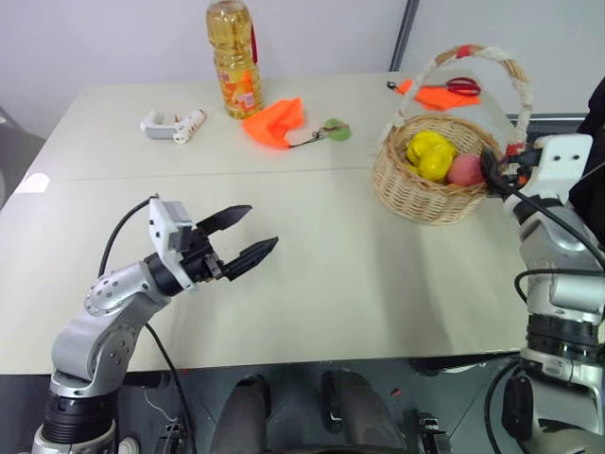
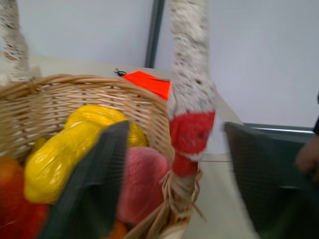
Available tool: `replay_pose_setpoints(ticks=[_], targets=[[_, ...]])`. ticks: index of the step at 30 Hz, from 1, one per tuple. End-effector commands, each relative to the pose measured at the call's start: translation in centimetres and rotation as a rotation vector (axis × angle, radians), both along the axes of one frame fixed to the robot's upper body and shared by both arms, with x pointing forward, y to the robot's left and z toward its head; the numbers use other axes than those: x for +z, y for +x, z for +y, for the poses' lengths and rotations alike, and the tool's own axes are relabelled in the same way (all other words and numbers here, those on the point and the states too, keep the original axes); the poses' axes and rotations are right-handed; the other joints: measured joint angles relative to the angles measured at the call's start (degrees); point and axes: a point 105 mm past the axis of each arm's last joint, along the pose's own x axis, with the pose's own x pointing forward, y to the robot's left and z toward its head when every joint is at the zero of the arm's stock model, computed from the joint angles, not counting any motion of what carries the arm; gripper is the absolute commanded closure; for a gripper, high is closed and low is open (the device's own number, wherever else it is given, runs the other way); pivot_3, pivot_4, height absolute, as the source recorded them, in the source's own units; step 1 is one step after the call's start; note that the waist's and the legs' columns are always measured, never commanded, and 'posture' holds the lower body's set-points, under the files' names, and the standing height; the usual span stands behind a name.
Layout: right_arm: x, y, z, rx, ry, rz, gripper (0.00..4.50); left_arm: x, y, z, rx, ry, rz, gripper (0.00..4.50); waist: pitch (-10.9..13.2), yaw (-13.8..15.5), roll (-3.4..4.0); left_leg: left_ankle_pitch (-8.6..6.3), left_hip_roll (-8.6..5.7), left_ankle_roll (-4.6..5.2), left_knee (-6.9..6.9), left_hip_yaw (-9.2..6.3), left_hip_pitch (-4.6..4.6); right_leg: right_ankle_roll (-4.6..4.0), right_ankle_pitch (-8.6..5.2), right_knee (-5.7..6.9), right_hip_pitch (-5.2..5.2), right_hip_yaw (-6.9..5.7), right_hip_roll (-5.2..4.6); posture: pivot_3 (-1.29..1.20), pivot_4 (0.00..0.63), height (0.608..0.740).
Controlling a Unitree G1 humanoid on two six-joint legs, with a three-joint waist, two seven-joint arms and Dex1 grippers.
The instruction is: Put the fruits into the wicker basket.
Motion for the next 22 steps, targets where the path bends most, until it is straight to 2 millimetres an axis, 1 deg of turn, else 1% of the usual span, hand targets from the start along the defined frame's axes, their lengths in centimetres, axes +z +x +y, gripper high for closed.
replay_pose_setpoints(ticks=[1, 3, 5, 7, 8, 10, 11, 13, 14, 17, 22], targets=[[1.7, -2.4, -0.4, 0.070, -0.046, -0.068, 0.68, -0.3, 0.8, 1.3, 0.088, 0.020, 0.012, 0.33, 0.00, 0.21, 0.00, 0.00, 0.00, 0.00, 0.00, 0.01, -0.01, 0.04, -0.03, -0.01, 0.00, 0.01, 0.00, 0.00, 0.150, 0.740], [1.2, -3.5, -1.1, 0.087, -0.056, -0.053, 0.68, -0.9, 1.4, 2.2, 0.151, 0.040, 0.031, 0.33, 0.00, 0.22, 0.00, 0.00, -0.01, 0.00, 0.03, 0.03, -0.02, 0.16, -0.11, -0.02, 0.00, 0.02, -0.02, 0.00, 0.150, 0.740], [1.1, -4.4, -1.5, 0.130, -0.031, -0.057, 0.68, -1.4, 1.7, 3.1, 0.202, 0.061, 0.043, 0.33, 0.00, 0.18, 0.00, 0.00, -0.01, 0.01, 0.04, 0.06, -0.02, 0.17, -0.11, -0.03, 0.00, 0.05, -0.02, 0.00, 0.150, 0.740], [-0.2, -5.2, 0.9, 0.300, -0.101, 0.020, 0.68, -2.5, 2.1, 4.6, 0.284, 0.096, 0.072, 0.33, -0.01, -0.02, 0.01, 0.00, -0.01, 0.01, 0.05, 0.09, 0.01, 0.16, -0.12, -0.02, 0.00, 0.09, -0.01, 0.00, 0.150, 0.740], [-0.9, -5.6, 2.4, 0.396, -0.121, 0.054, 0.68, -3.2, 2.2, 5.3, 0.316, 0.119, 0.084, 0.33, -0.01, -0.19, 0.01, -0.01, 0.00, 0.02, 0.04, 0.11, 0.04, 0.15, -0.13, -0.01, 0.00, 0.11, 0.00, 0.00, 0.150, 0.740], [-1.6, -6.3, 4.8, 0.531, -0.111, 0.083, 0.68, -4.1, 2.1, 6.3, 0.359, 0.131, 0.100, 0.33, -0.02, -0.69, 0.02, -0.06, 0.07, 0.10, 0.02, 0.14, 0.10, 0.15, -0.13, 0.00, 0.00, 0.18, 0.09, 0.00, 0.150, 0.740], [-2.3, -6.6, 6.4, 0.607, -0.125, 0.108, 0.68, -4.5, 2.0, 6.9, 0.387, 0.126, 0.109, 0.33, -0.02, -1.12, 0.02, -0.09, 0.14, 0.15, 0.02, 0.17, 0.13, 0.12, -0.12, 0.01, 0.00, 0.21, 0.15, 0.00, 0.150, 0.740], [-3.7, -7.0, 8.8, 0.705, -0.192, 0.150, 0.68, -5.0, 1.7, 7.9, 0.438, 0.111, 0.113, 0.33, -0.03, -1.45, 0.01, -0.09, 0.22, 0.15, 0.02, 0.18, 0.14, 0.03, -0.13, 0.02, 0.00, 0.20, 0.20, 0.00, 0.150, 0.740], [-4.2, -7.0, 9.4, 0.728, -0.218, 0.162, 0.68, -5.1, 1.7, 8.2, 0.453, 0.108, 0.113, 0.33, -0.03, -1.45, 0.00, -0.09, 0.24, 0.15, 0.03, 0.18, 0.14, -0.05, -0.16, 0.02, 0.00, 0.19, 0.21, 0.00, 0.150, 0.740], [-5.1, -6.4, 10.8, 0.778, -0.188, 0.180, 0.68, -5.6, 1.3, 9.2, 0.504, 0.121, 0.114, 0.33, -0.05, -1.33, -0.03, -0.09, 0.23, 0.15, 0.07, 0.20, 0.11, -0.07, -0.17, 0.01, -0.01, 0.18, 0.20, 0.00, 0.150, 0.740], [-5.3, -5.7, 11.9, 0.820, -0.164, 0.169, 0.68, -6.0, 0.9, 9.9, 0.535, 0.129, 0.128, 0.33, -0.05, -1.13, -0.05, -0.10, 0.19, 0.14, 0.17, 0.24, 0.03, -0.07, -0.17, -0.03, -0.02, 0.20, 0.15, 0.00, 0.150, 0.740]])
